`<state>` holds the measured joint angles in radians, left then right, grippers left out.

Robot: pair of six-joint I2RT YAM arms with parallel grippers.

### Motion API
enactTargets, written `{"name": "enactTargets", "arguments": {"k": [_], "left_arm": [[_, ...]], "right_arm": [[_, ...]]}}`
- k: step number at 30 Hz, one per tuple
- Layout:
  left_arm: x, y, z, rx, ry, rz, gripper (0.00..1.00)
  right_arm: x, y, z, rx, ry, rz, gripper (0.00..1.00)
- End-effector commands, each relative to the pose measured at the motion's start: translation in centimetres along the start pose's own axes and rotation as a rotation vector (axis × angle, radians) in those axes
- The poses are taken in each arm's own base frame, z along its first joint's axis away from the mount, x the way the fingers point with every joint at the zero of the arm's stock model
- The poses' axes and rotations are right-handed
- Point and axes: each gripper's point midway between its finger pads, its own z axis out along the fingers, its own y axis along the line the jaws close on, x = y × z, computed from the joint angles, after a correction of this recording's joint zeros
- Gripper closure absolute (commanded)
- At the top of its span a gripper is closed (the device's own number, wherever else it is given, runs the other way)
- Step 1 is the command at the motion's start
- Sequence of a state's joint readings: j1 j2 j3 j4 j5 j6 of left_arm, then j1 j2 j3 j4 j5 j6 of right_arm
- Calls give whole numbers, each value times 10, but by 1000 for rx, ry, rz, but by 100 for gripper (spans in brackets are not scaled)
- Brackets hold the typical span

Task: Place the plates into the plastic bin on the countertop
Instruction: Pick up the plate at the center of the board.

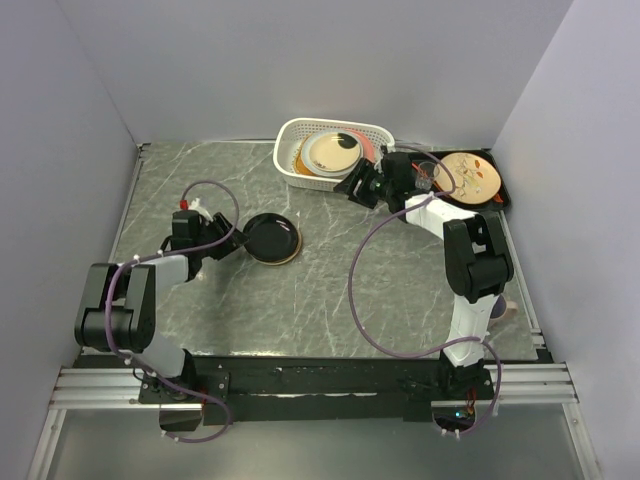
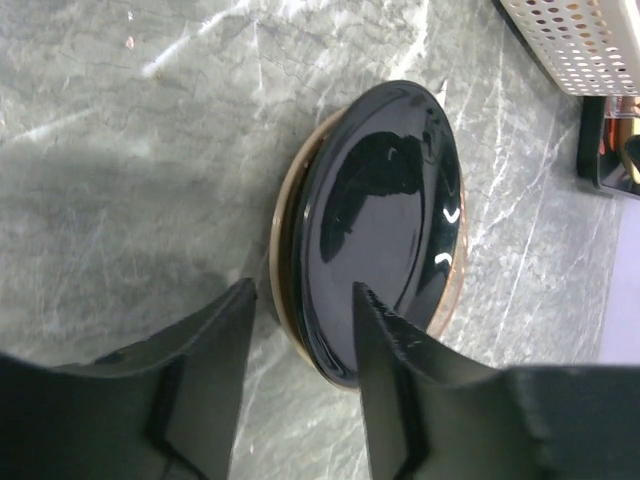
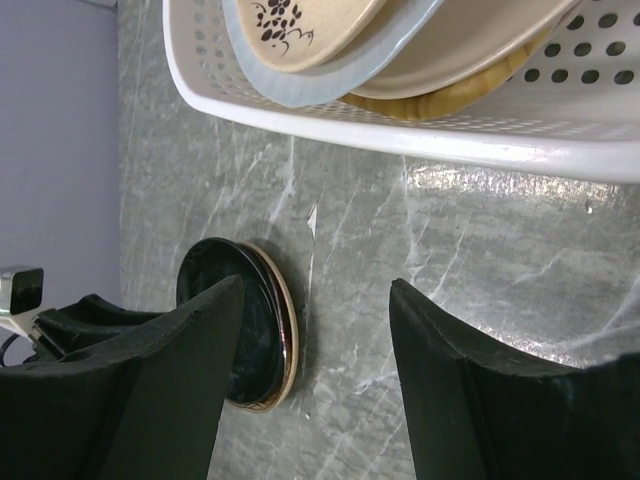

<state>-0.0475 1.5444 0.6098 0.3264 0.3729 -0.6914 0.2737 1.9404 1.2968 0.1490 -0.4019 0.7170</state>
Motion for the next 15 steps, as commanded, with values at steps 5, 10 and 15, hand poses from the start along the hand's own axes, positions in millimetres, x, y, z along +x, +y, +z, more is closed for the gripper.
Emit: {"name": "enactTargets", "arguments": {"k": [5, 10, 15], "left_arm": [[-12, -12, 14, 63, -15, 39, 64], [-12, -15, 13, 74, -15, 43, 88], [-15, -17, 11, 71, -24, 50, 99]], "right_arm": [[-15, 31, -18, -77, -58, -43, 33], [-11, 31, -18, -77, -49, -42, 33], [-8, 30, -16, -82, -38, -42, 33]]}}
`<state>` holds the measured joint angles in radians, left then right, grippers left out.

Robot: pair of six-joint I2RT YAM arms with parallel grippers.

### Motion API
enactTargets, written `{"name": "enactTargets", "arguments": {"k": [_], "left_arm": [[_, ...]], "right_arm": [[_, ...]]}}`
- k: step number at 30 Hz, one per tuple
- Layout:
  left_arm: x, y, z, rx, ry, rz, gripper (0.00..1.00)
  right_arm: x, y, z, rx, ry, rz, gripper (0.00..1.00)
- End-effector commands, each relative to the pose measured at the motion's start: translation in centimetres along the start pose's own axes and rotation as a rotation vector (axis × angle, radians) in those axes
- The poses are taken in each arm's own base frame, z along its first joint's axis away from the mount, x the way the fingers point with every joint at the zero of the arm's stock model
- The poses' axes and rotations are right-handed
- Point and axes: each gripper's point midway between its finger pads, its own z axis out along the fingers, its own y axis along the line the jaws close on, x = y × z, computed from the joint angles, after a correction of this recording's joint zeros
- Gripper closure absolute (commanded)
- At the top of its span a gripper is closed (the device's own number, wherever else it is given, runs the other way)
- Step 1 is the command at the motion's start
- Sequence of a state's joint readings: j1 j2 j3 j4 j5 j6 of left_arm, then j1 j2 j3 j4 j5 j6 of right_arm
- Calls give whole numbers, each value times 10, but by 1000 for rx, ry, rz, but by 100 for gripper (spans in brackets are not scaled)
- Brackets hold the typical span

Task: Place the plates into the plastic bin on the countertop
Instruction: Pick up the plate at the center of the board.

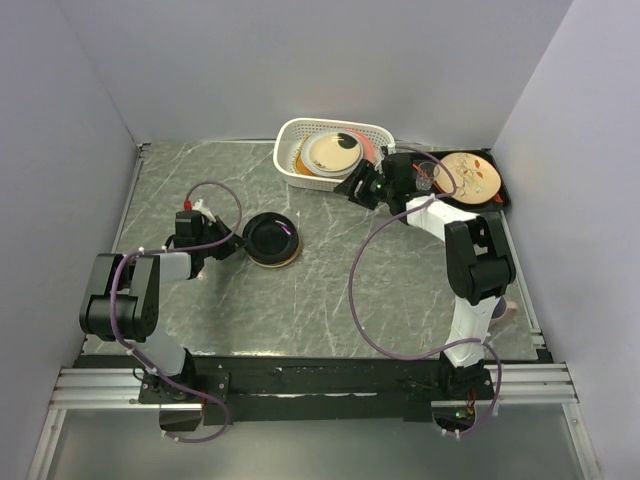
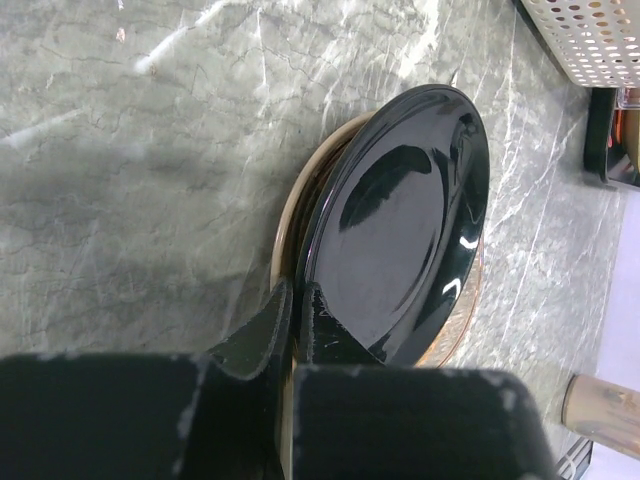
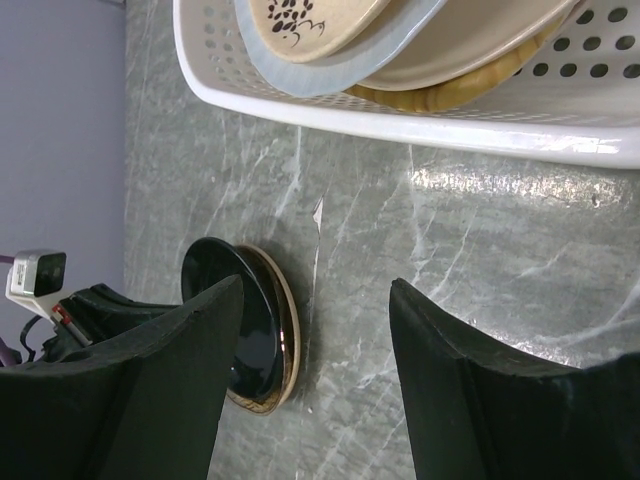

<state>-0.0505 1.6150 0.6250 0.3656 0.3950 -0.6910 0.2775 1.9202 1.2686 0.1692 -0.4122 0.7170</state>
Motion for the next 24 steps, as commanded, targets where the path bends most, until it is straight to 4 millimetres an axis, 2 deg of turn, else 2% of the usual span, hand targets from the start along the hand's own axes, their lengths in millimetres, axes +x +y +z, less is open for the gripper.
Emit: {"name": "enactTargets", "arguments": {"k": [1, 9, 20, 23, 24], "left_arm": [[-21, -23, -3, 64, -55, 57, 99], [-27, -31, -10, 78, -78, 63, 99], [-38, -60, -25, 169, -101, 69, 99], [-40, -67, -30, 193, -104, 76, 99], [-40, -70, -32, 202, -105, 81, 99]], "right_arm": [[-11, 26, -12, -63, -39, -36, 33], [-9, 29, -11, -69, -33, -42, 33], [3, 45, -12, -134, -2, -69, 31], [10, 54, -12, -160, 13, -89, 29], [12, 58, -12, -163, 15, -99, 24]]}}
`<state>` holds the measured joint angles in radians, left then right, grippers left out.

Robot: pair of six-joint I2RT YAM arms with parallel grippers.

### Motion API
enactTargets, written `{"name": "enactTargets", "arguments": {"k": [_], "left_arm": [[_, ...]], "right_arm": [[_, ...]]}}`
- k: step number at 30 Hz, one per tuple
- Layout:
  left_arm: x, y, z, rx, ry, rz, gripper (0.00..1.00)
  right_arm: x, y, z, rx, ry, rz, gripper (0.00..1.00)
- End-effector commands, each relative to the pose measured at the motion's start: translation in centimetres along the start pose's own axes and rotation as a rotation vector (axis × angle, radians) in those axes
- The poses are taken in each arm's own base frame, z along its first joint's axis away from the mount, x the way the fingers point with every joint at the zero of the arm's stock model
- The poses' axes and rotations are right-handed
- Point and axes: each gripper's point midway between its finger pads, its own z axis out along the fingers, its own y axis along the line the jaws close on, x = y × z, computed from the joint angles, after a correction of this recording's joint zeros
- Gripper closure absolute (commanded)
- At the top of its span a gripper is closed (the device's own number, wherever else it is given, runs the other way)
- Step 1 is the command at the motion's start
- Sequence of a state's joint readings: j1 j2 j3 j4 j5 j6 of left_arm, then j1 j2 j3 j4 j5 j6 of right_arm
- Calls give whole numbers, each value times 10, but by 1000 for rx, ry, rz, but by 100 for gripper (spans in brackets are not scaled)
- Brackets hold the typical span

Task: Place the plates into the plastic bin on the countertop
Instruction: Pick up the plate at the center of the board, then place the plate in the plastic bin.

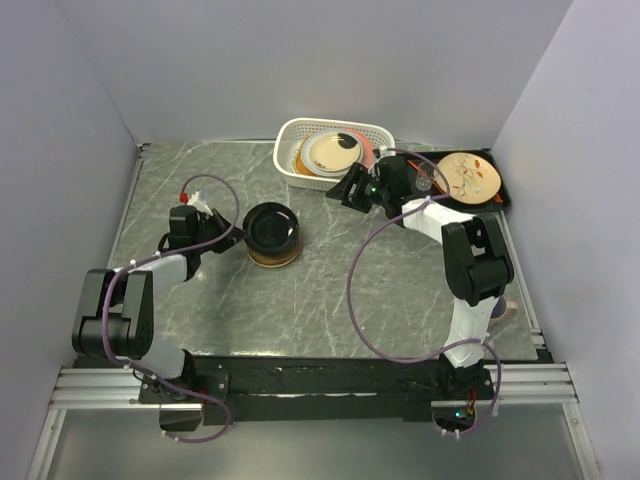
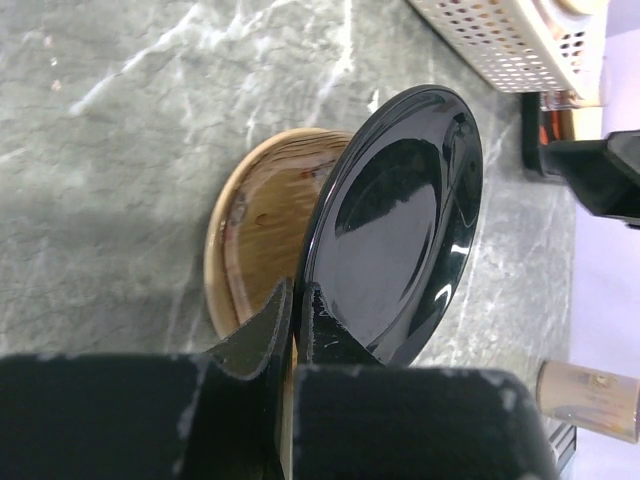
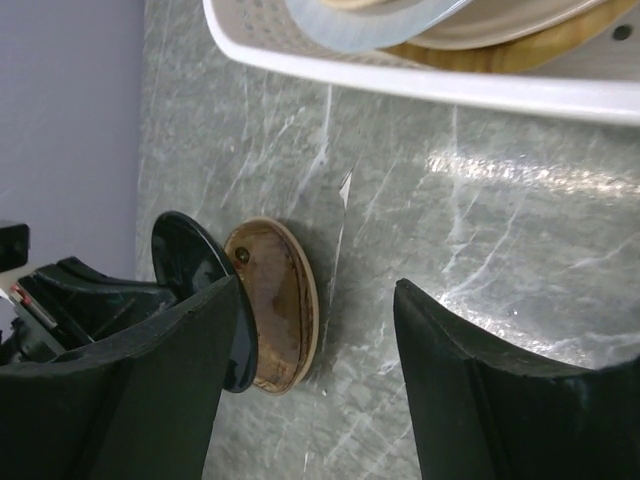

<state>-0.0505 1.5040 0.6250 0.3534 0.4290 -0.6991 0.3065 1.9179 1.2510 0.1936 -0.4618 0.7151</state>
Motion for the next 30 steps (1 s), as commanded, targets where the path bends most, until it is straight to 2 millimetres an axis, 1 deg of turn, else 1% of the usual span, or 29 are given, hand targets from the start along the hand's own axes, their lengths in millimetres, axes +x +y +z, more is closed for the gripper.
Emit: {"name": "enactTargets", "arguments": {"k": [1, 4, 5, 7, 11, 14, 15, 17, 18, 19, 22, 28, 30], "left_arm": [[-25, -41, -9, 127, -54, 52, 99], [-26, -45, -13, 138, -56, 61, 99], [-26, -46, -13, 139, -53, 60, 99], [-27, -49, -15, 148, -57, 65, 99], [-27, -53, -18, 161, -52, 64, 99], [-26, -55, -19, 173, -50, 65, 99], [-27, -57, -21, 177, -55, 68, 99], [-26, -56, -21, 176, -53, 66, 99], [-26, -57, -22, 178, -56, 67, 99], [-27, -58, -23, 177, -58, 68, 99], [-27, -58, -25, 174, -63, 69, 99], [-28, -60, -27, 181, -67, 71, 99], [-28, -60, -27, 182, -68, 70, 99]], "right_arm": [[1, 49, -8, -113, -16, -98, 22], [10, 58, -4, -127, 5, -125, 18], [15, 65, -2, -147, 20, -135, 18], [23, 71, 3, -163, 39, -139, 18], [46, 89, 11, -209, 92, -152, 18], [54, 96, 14, -224, 109, -162, 18], [60, 103, 16, -234, 119, -169, 18], [65, 106, 20, -240, 131, -173, 18], [73, 106, 23, -235, 153, -171, 18], [71, 111, 24, -236, 149, -185, 19], [78, 115, 28, -240, 165, -187, 21], [83, 115, 33, -242, 189, -181, 30], [86, 113, 35, -241, 201, -176, 34]]}}
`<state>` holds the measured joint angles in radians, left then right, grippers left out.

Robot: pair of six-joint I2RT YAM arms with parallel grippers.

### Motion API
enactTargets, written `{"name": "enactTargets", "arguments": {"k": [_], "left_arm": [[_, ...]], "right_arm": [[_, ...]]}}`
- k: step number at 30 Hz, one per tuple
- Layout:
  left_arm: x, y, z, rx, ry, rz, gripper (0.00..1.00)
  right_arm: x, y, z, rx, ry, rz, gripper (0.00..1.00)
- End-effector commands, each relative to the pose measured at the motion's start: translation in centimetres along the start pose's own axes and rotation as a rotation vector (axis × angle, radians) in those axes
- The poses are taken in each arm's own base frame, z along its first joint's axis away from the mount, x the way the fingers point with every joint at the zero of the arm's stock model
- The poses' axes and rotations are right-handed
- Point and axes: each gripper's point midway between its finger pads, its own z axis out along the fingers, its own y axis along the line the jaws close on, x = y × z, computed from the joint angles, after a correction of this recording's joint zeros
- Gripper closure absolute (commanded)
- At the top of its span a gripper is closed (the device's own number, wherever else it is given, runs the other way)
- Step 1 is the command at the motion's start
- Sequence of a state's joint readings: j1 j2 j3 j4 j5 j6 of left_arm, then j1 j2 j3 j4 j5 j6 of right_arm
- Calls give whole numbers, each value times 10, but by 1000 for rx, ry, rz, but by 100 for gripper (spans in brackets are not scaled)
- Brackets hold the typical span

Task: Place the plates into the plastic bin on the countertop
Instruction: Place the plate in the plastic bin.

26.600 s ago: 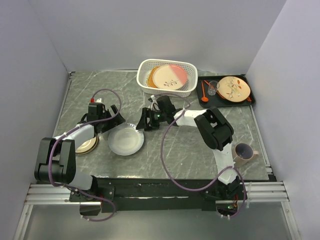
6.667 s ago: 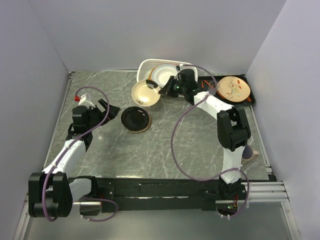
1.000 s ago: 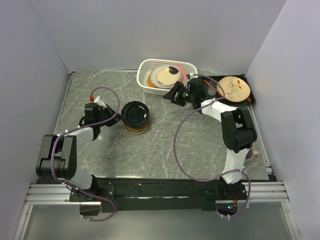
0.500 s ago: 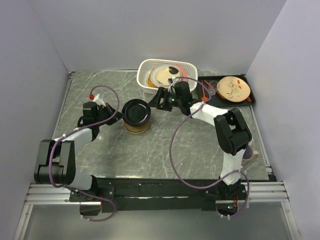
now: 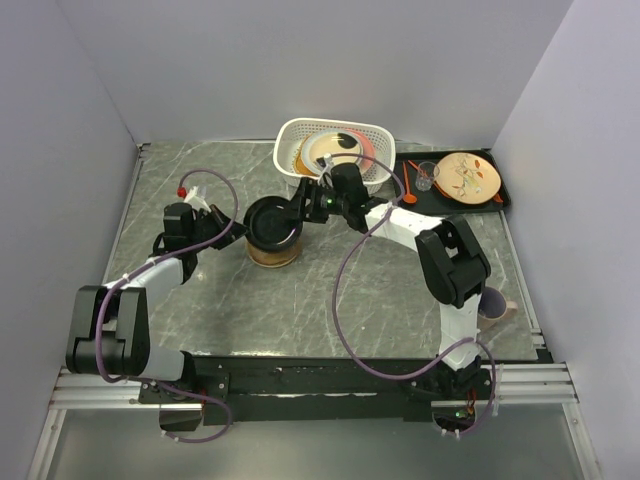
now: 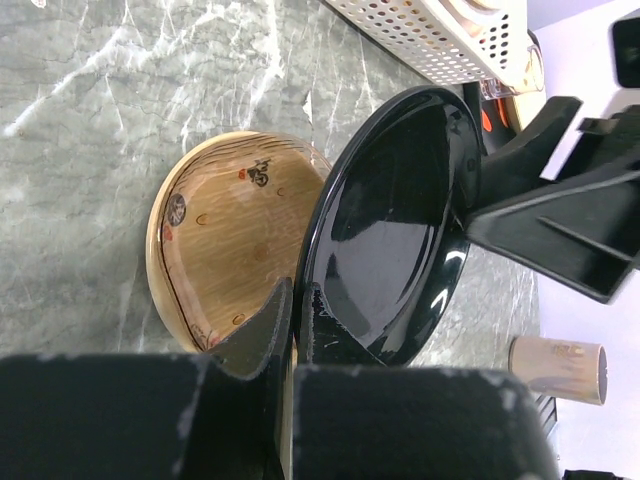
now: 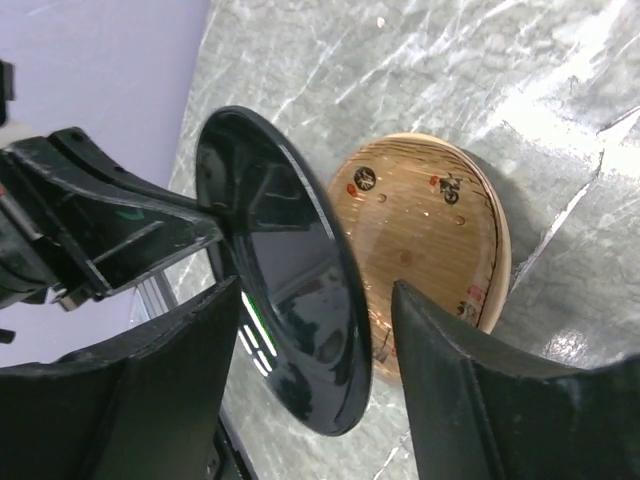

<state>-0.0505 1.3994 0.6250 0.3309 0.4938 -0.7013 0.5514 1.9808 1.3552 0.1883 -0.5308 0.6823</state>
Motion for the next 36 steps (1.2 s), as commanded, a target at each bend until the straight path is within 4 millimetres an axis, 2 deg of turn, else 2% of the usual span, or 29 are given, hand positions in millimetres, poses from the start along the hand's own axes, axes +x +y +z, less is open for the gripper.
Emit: {"name": "enactTargets", "arguments": {"k": [1, 3, 4, 6, 7, 9, 10, 20, 23, 26, 27, 29, 30, 32, 33, 35, 36], "left_arm": [[-19, -28, -5, 84, -50, 37, 99], [-20, -28, -5, 84, -52, 37, 99], [-19, -28, -5, 83, -51, 37, 99], [-19, -27, -5, 83, -51, 37, 99], [-19, -28, -5, 83, -51, 37, 99], [-19, -27, -5, 81, -51, 37, 99], [-20, -27, -5, 81, -51, 39, 99], [-22, -28, -6, 73, -56, 45, 99], [-22, -28, -7, 70, -58, 47, 94], [-23, -28, -7, 67, -63, 49, 78], [-24, -28, -8, 65, -64, 50, 67], [-25, -28, -8, 60, -70, 52, 56], [-25, -27, -8, 57, -69, 55, 47], [-25, -27, -9, 54, -73, 57, 38], [-25, -27, -9, 53, -74, 57, 29], [-27, -28, -10, 50, -82, 60, 22], [-26, -27, -11, 47, -81, 62, 15]], "right_arm": [[-8, 13, 4, -37, -2, -29, 39], [-6, 10, 6, -40, 9, -22, 47], [-5, 11, 7, -42, 13, -20, 56], [-2, 10, 9, -49, 23, -16, 66], [-3, 10, 8, -52, 22, -14, 78], [-2, 12, 9, -61, 26, -17, 90], [-2, 11, 9, -62, 25, -18, 100], [-2, 12, 10, -70, 30, -20, 100], [-2, 13, 9, -72, 32, -20, 100], [-2, 14, 8, -74, 30, -22, 100], [-2, 14, 9, -73, 31, -24, 100], [-3, 14, 8, -73, 29, -25, 100], [-3, 15, 7, -74, 30, -25, 100], [-3, 15, 7, -76, 30, -25, 100], [-2, 16, 8, -77, 33, -25, 100], [-3, 15, 7, -75, 31, -25, 100], [-3, 15, 7, -74, 30, -25, 100]]}}
